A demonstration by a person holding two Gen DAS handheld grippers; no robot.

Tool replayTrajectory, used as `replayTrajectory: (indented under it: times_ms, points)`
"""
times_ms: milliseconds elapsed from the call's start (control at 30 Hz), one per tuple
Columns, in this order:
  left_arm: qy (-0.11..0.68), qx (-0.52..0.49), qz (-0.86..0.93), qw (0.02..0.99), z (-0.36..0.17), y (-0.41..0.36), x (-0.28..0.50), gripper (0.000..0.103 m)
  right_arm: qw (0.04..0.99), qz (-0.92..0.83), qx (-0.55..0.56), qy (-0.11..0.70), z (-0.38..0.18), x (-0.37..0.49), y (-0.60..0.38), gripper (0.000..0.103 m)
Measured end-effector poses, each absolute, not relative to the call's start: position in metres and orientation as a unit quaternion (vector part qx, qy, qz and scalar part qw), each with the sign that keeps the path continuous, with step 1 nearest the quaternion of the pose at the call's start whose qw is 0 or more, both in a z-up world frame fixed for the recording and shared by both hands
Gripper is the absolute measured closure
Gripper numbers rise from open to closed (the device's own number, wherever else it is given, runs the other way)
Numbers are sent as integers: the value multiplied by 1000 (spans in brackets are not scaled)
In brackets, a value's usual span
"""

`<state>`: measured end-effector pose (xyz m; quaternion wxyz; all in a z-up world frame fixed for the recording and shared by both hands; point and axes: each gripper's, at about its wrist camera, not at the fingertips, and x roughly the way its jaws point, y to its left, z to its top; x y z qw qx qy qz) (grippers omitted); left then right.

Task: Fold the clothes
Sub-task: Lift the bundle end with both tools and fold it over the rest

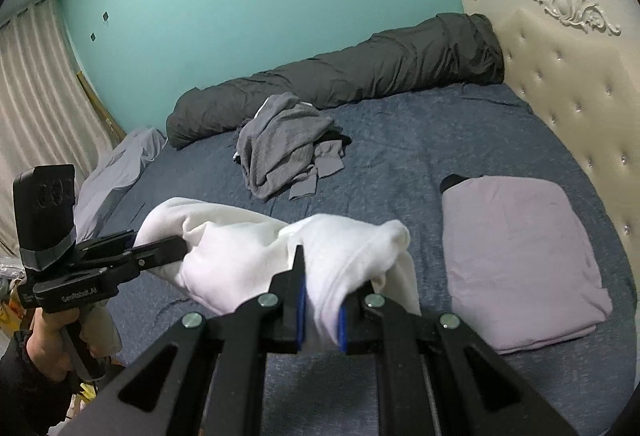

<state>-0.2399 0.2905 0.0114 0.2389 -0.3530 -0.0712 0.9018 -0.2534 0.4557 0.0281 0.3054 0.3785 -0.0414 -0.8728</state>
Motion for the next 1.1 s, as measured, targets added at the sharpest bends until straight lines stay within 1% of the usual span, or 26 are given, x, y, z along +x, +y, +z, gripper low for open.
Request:
replayTrajectory:
  times_ms: [200,367,533,733,933,1000,1100]
  points:
    - [-63,-336,907,247,41,319,-263,71,295,-879,369,-63,57,-280,485,92]
    - [-61,-322,911,251,63,344,-308,71,286,-891,349,-58,91,-318,501,92]
    - [-60,-308,915,255,84,370,-354,71,267,-902,335,-49,113,-367,518,92]
    - [-60,-302,916,257,76,413,-414,71,233,-921,311,-16,123,-434,536,92]
    - [-60,-297,917,259,66,456,-472,71,189,-937,292,9,117,-492,566,93]
    - [-56,-306,913,264,50,474,-480,71,179,-940,289,17,108,-502,578,93]
    - [-57,-328,903,272,17,495,-483,71,168,-937,307,19,76,-508,598,92]
